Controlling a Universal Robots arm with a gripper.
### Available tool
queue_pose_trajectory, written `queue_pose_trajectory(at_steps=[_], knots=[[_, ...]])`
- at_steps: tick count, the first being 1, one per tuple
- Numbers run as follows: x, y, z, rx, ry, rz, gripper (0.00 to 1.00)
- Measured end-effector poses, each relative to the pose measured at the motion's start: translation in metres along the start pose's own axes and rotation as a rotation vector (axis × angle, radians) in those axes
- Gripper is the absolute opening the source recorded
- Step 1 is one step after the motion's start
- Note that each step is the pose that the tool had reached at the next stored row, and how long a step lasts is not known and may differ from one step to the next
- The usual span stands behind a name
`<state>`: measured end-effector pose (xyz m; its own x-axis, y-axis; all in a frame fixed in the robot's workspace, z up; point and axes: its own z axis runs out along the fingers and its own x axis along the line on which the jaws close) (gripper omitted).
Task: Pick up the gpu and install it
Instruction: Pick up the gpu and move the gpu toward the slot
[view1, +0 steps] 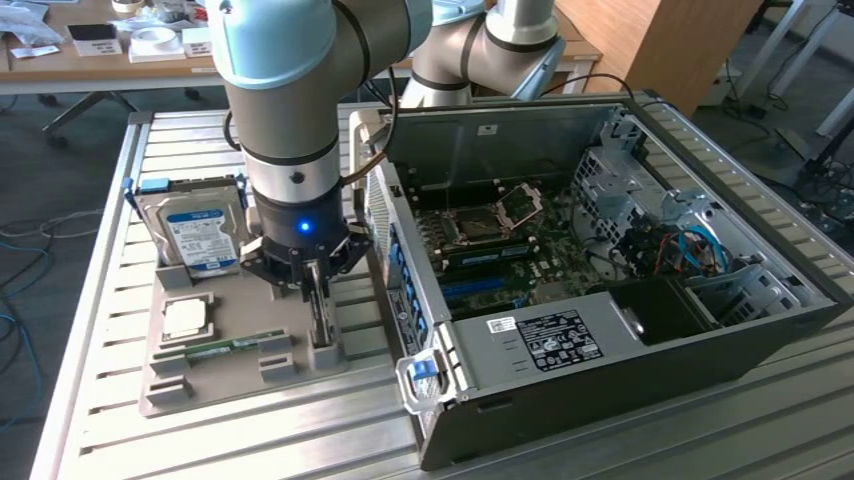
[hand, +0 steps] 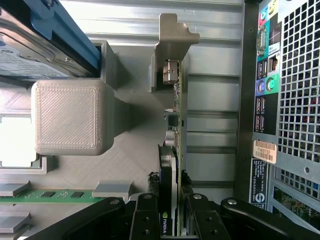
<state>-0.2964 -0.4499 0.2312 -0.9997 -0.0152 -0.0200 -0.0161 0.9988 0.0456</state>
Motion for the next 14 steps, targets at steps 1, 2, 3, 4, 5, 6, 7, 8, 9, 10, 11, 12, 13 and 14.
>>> queue_pose_trajectory(at_steps=[1, 2, 3, 4, 5, 6, 7, 8, 9, 10, 11, 12, 13, 14], knots=[[0.000, 0.0000, -0.0002, -0.0002, -0.0002, 0.000, 0.27], [0.000, 0.0000, -0.0009, -0.0001, 0.0000, 0.000, 0.27], [0.000, 0.0001, -0.0017, 0.0001, 0.0001, 0.000, 0.27], [0.000, 0.0001, -0.0027, 0.0001, 0.0002, 0.000, 0.27], [0.000, 0.0002, -0.0037, 0.0000, 0.0001, 0.000, 0.27], [0.000, 0.0002, -0.0049, 0.0000, 0.0001, 0.000, 0.27], [0.000, 0.0003, -0.0062, 0.0000, 0.0001, 0.000, 0.27], [0.000, 0.0004, -0.0077, 0.0001, 0.0001, 0.000, 0.27], [0.000, 0.0004, -0.0093, 0.0001, 0.0001, 0.000, 0.27], [0.000, 0.0005, -0.0111, 0.0000, 0.0001, 0.000, 0.27], [0.000, 0.0006, -0.0131, 0.0000, 0.0000, 0.000, 0.27], [0.000, 0.0007, -0.0153, 0.0000, 0.0000, 0.000, 0.27], [0.000, 0.0008, -0.0179, 0.0001, 0.0001, 0.000, 0.27], [0.000, 0.0009, -0.0203, 0.0000, 0.0001, 0.000, 0.27]])
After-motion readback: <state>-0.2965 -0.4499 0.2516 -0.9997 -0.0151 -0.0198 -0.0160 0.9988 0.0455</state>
